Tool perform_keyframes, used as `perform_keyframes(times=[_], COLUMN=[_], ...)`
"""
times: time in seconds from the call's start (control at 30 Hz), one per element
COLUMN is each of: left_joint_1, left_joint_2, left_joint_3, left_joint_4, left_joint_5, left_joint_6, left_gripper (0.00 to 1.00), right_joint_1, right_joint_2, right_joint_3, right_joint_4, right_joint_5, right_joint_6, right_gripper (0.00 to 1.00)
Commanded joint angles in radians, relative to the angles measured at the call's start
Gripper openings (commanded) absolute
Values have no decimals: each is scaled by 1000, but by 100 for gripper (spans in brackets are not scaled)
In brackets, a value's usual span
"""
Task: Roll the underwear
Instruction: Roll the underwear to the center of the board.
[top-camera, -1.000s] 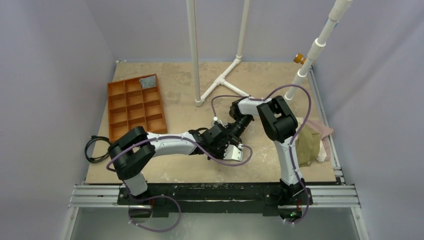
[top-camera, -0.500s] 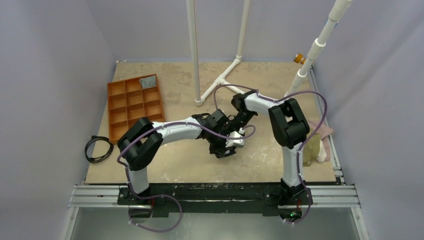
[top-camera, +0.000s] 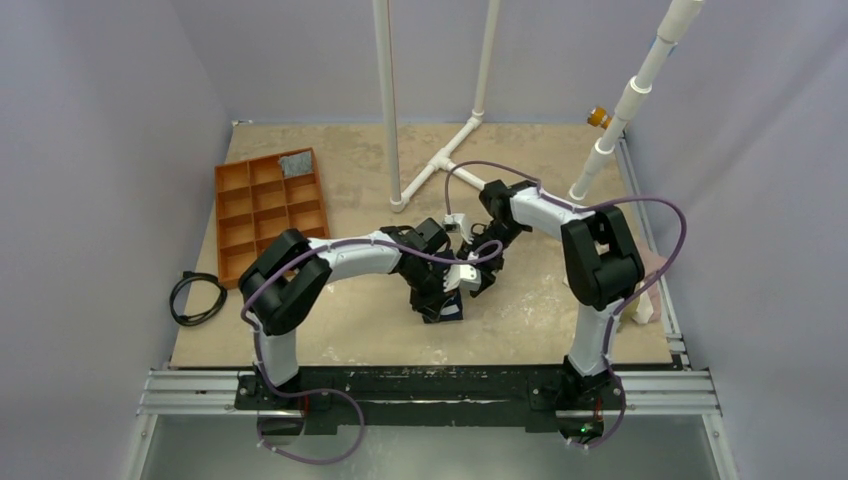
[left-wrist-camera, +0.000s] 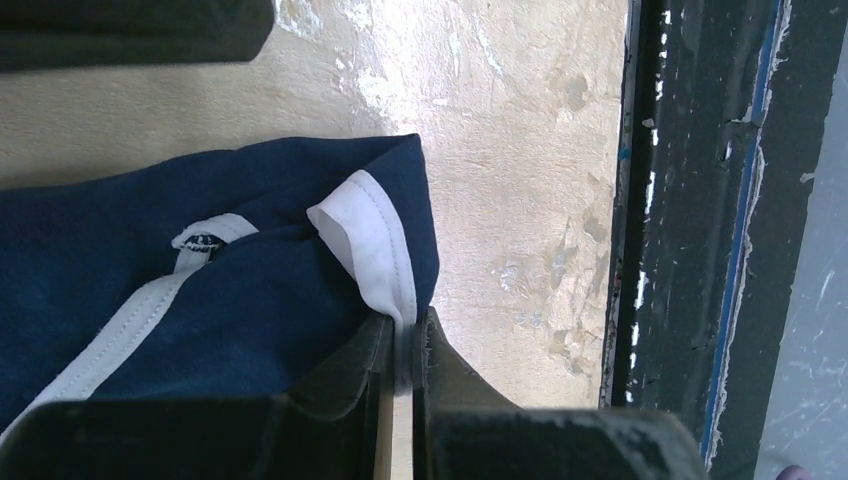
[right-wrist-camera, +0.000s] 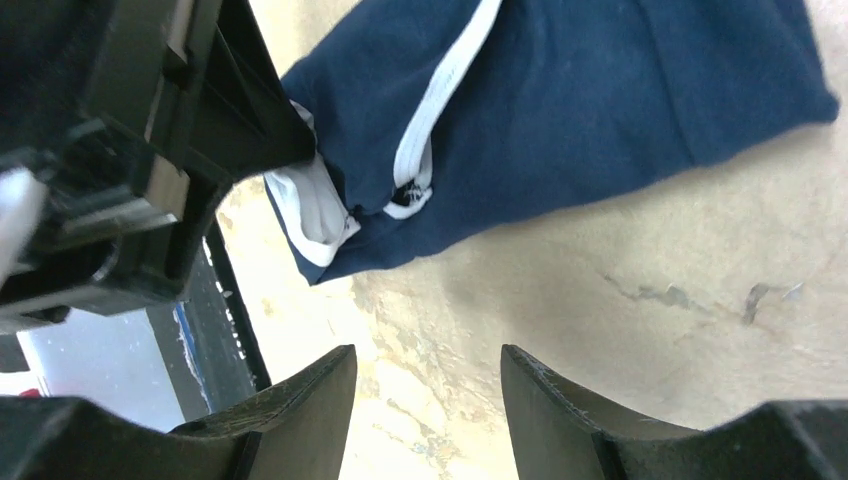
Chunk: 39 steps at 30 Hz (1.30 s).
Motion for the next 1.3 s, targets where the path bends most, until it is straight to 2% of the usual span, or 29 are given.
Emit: perform_keyframes(times=[0.0, 0.27, 0.5, 0.7, 0.9, 1.1, 1.17, 1.27], left_joint_1=[8, 65, 105, 167, 225, 279, 288, 295], left_joint_2=[0, 15, 27, 88, 213, 325, 356, 402], left_joint_3=[-28, -6, 12, 84, 227, 350, 381, 420], left_joint_4=[14, -3, -11, -97, -249, -408, -453, -515], left_joint_5=[-34, 48, 113, 237, 382, 490, 513, 549], left_joint_6=[-39, -50, -51, -47, -33, -12, -10, -1], left_gripper=[0, 0, 0, 0, 0, 0, 0, 0], right_joint_1=[-29, -120, -199, -222, -224, -216, -195, -97], right_joint_2=[-56, -144, -241, -428, -623, -757, -782, -787], right_joint_3=[-42, -106, -120, -224, -360, -418, -437, -453], right_joint_4=[12, 117, 197, 318, 426, 422, 437, 464], right_joint_5=[22, 100, 157, 182, 175, 111, 111, 168], right_joint_6=[16, 94, 179, 261, 251, 155, 134, 128], right_gripper=[55, 55, 60, 61, 62, 63, 64, 65])
